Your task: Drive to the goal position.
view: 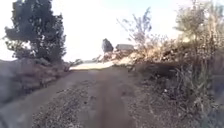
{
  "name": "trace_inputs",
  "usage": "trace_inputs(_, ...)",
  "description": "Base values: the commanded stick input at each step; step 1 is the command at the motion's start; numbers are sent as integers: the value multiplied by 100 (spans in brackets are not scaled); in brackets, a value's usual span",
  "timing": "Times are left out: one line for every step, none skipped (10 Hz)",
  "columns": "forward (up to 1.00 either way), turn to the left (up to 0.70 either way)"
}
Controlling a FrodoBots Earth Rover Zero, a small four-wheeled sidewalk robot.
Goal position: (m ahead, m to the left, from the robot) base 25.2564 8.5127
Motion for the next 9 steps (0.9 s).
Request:
trace_inputs(50, 0)
trace_inputs(50, 0)
trace_inputs(50, 0)
trace_inputs(50, 0)
trace_inputs(50, 0)
trace_inputs(50, 0)
trace_inputs(50, 0)
trace_inputs(50, 0)
trace_inputs(50, 0)
